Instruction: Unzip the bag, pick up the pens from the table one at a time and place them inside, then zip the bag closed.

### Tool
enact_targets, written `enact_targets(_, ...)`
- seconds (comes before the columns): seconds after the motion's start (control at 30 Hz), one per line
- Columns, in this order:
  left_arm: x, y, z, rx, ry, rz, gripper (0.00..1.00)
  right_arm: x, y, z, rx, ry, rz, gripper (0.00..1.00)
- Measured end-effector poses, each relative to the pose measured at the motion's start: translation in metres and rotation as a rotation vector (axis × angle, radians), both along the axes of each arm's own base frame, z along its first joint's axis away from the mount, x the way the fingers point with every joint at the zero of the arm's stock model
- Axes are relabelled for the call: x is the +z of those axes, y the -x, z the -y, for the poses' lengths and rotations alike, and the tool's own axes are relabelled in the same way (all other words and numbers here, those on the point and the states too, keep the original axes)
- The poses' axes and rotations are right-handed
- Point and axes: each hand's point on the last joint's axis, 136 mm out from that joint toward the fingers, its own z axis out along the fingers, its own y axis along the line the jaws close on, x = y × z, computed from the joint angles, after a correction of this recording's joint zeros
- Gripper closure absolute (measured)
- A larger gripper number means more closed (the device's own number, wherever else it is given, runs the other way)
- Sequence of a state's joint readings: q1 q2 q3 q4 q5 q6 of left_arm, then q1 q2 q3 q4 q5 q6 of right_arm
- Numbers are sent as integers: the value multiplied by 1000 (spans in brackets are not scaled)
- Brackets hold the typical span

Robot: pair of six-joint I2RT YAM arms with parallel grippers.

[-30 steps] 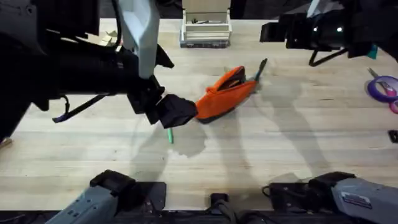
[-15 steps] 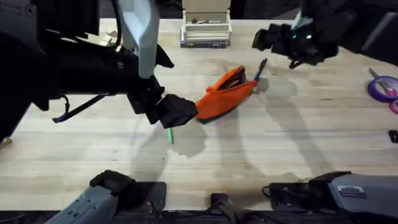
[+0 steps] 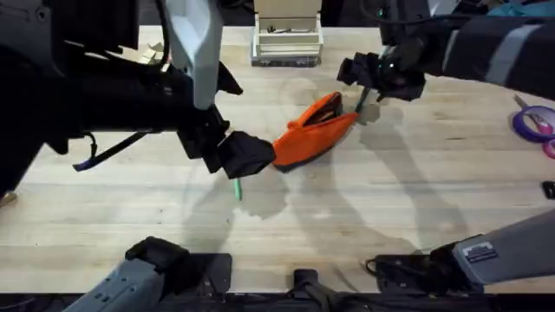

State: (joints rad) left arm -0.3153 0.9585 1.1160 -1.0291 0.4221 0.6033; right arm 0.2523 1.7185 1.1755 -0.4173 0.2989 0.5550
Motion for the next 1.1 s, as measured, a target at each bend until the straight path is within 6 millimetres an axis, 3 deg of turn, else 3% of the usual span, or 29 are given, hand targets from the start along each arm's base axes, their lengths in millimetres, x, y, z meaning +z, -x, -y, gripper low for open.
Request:
enact_targets(0.03, 0, 0, 0, 0, 0, 0, 7, -4, -1, 0, -3, 1, -7, 5)
enact_targets(0.07, 0, 0, 0, 0, 0, 0, 8, -32, -2, 1, -55, -15, -54, 4)
enact_targets(0.23, 0, 0, 0, 0, 0, 0, 7, -50, 0, 3, -88, -10, -91, 5)
enact_targets(0.33, 0, 0, 0, 0, 0, 0, 7, -50, -1, 4, -100, -6, -96, 82)
enact_targets(0.5, 0, 0, 0, 0, 0, 0, 7, -50, 0, 10, -121, 12, -99, 391)
enact_targets(0.6, 0, 0, 0, 0, 0, 0, 7, -51, 0, 13, -136, 16, -97, 688)
enact_targets(0.73, 0, 0, 0, 0, 0, 0, 7, -50, -1, 15, -144, 22, -90, 949)
enact_targets(1.1, 0, 0, 0, 0, 0, 0, 7, -44, -2, 15, -140, 19, -80, 971)
